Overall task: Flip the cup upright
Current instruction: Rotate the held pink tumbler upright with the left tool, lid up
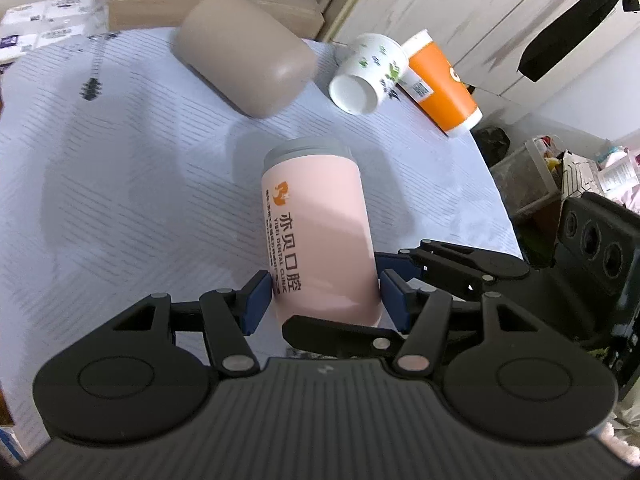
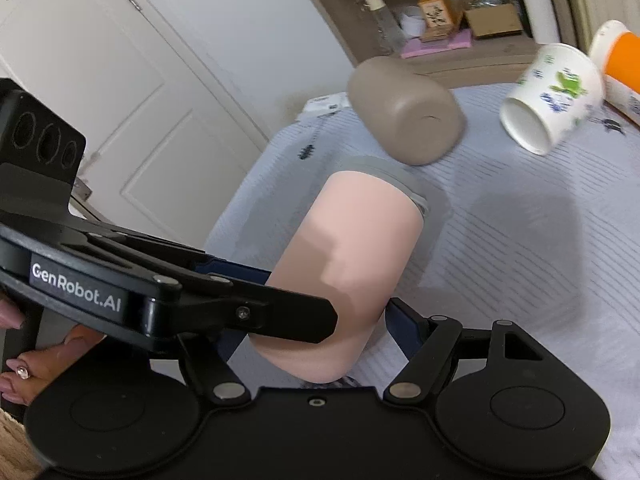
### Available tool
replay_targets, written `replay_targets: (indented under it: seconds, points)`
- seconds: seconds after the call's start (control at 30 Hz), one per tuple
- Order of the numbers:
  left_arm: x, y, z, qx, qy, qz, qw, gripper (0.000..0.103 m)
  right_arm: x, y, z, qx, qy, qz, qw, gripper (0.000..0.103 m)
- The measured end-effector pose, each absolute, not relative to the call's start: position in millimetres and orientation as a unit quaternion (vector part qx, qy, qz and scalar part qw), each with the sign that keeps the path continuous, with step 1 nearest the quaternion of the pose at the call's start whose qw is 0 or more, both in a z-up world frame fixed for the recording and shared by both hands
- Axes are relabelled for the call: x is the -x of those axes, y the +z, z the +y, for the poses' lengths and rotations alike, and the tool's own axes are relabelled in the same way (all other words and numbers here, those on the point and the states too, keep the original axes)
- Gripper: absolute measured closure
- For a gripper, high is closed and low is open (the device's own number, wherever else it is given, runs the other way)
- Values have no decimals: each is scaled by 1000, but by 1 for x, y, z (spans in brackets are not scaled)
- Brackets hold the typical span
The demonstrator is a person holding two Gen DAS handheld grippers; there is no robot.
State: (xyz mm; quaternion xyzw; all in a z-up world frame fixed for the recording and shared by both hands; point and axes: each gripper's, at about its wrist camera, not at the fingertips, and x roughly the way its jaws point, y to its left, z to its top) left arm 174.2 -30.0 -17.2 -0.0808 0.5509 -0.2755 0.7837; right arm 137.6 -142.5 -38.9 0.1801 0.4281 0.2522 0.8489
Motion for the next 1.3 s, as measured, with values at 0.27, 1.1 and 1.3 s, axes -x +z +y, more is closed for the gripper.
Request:
replay_targets:
  seconds: [0.27, 1.1, 1.3]
  points:
    - [-187, -28, -48, 94, -292, 567, 764, 45, -142, -42, -160, -173, 236, 441, 849, 24]
    - [-212, -40, -50, 86, -339, 570, 744, 30, -156, -44, -178, -190, 256, 449, 835, 8]
    - [-223, -46, -54, 98, -334, 567, 746, 30, -162, -46, -183, -184, 234, 455, 839, 8]
